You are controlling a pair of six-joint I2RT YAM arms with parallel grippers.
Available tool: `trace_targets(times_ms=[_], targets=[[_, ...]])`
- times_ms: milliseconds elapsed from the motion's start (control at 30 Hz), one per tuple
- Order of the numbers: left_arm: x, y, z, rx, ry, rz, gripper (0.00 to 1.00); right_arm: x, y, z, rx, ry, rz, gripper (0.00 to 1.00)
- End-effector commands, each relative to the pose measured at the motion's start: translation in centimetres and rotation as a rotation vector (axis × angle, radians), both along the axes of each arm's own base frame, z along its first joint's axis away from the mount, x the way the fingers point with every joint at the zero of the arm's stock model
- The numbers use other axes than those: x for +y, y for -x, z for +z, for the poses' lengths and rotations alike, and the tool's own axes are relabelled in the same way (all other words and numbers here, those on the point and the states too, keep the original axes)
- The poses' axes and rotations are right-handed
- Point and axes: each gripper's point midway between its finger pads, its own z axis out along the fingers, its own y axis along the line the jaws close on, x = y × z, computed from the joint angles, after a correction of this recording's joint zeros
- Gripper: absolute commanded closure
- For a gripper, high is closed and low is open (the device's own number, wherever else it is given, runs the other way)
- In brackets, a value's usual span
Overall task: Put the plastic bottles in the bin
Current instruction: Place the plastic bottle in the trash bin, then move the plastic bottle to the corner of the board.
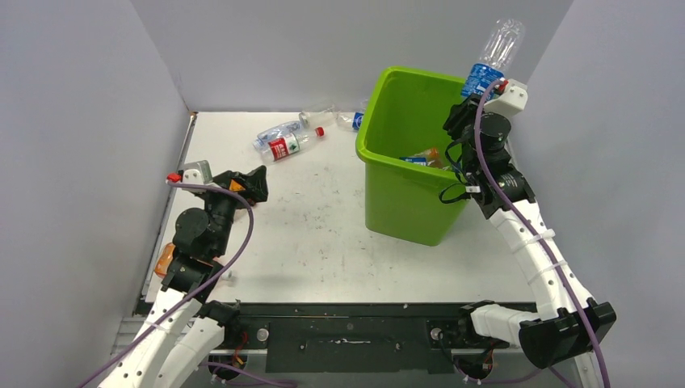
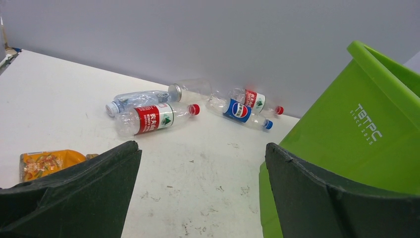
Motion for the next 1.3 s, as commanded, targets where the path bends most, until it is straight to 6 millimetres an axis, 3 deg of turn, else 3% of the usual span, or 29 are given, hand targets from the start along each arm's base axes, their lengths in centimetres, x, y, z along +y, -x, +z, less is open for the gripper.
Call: trace_targets(times_ms=[0,67,167,233,267,333,400,500,700,800,867,1033,1267], targets=[[-0.6,0.2,1.2,-0.042,0.02,-0.033,0.04,0.6,0.0,2.6,-0.089,-0.05,0.032,0.95],[-0.7,0.2,1.1,-0.039,0.022,-0.038,0.04,0.5,0.4,2.7,-0.093,-0.048,0.037,0.93],[-0.8,0.1,1.0,-0.035,0.021,-0.038,0.04,0.7,0.9,3.1,-0.096,-0.047,0.057,0.8],[-0.8,0.1,0.9,-0.032,0.02,-0.037,0.04,1.0,1.2,3.5,-0.099,-0.05,0.076,0.64],[-0.8,0.0,0.8,-0.03,0.019,-0.036,0.04,1.1,1.4,3.7,-0.102,-0.05,0.088,0.47],[-0.8,-0.1,0.7,-0.026,0.018,-0.034,0.04,1.8,1.7,4.4,-0.108,-0.051,0.13,0.27],[-0.8,-0.1,0.6,-0.023,0.017,-0.034,0.04,2.9,2.1,5.2,-0.111,-0.055,0.18,0.15],[-0.8,-0.3,0.4,-0.016,0.014,-0.033,0.04,4.1,2.9,6.5,-0.119,-0.061,0.226,0.06],[-0.8,-0.5,0.1,-0.005,0.008,-0.025,0.04,7.5,5.8,9.7,-0.164,-0.065,0.352,0.0],[-0.7,-0.7,-0.3,0.006,0.003,-0.016,0.04,11.3,8.8,11.9,-0.235,-0.084,0.572,0.0],[-0.6,-0.8,-0.4,0.013,0.0,-0.006,0.04,13.8,11.0,12.3,-0.259,-0.098,0.736,0.0],[0.4,-1.5,-1.7,0.057,-0.014,0.061,0.04,18.1,16.5,11.0,-0.291,-0.148,1.077,0.0],[1.7,-3.1,-5.7,0.226,-0.048,0.172,0.04,19.2,19.9,7.7,-0.306,-0.215,1.226,0.0]])
